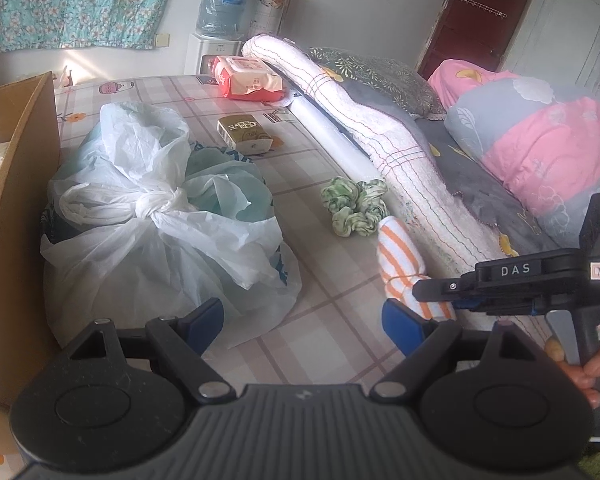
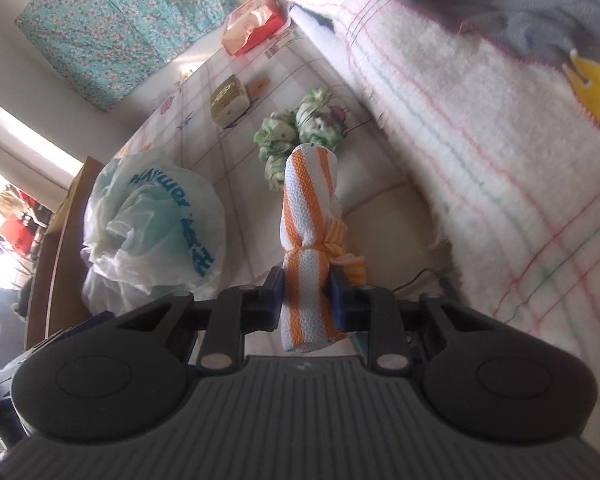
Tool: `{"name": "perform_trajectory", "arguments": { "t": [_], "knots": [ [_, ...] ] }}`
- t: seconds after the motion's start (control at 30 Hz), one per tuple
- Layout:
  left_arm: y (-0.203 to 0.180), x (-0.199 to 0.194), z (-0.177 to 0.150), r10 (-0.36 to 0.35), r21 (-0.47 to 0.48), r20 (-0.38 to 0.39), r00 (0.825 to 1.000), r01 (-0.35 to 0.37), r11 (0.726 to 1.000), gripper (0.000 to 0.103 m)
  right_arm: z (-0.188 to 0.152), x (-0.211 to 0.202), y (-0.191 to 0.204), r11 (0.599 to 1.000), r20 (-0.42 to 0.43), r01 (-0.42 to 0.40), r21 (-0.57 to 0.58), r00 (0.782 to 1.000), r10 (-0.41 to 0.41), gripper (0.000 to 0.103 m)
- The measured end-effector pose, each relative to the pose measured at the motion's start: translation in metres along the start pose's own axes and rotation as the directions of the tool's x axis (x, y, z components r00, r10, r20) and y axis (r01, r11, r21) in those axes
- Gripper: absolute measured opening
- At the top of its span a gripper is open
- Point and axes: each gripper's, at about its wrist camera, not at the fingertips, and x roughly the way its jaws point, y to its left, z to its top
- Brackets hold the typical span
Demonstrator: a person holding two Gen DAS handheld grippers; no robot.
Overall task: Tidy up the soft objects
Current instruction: 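Close the right gripper on the orange-and-white striped towel and lift it, then carry the striped towel with the right gripper to the cardboard box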
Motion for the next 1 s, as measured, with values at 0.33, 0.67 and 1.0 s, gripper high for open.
{"name": "perform_trajectory", "arguments": {
  "t": [0.33, 0.67, 1.0],
  "knots": [
    [-0.004, 0.006, -0.003, -0.040, 0.003, -0.039, 0.998, 0.040, 0.999, 0.088, -0.020, 0.026, 0.020, 0.988, -0.111, -0.154, 0.024, 0.982, 0.156, 0.025],
    [-0.010, 0.022, -0.004, -0.069, 0.013, -0.088, 0.994, 0.070, 0.997, 0.088, -0.006, 0.027, 0.009, 0.977, -0.100, -0.204, 0.067, 0.973, 0.210, 0.035],
    [-0.010, 0.037, 0.002, -0.125, -0.023, -0.130, 0.984, 0.123, 0.992, 0.083, 0.002, 0.034, -0.001, 0.964, -0.118, -0.235, 0.123, 0.961, 0.250, 0.035]
  ]
}}
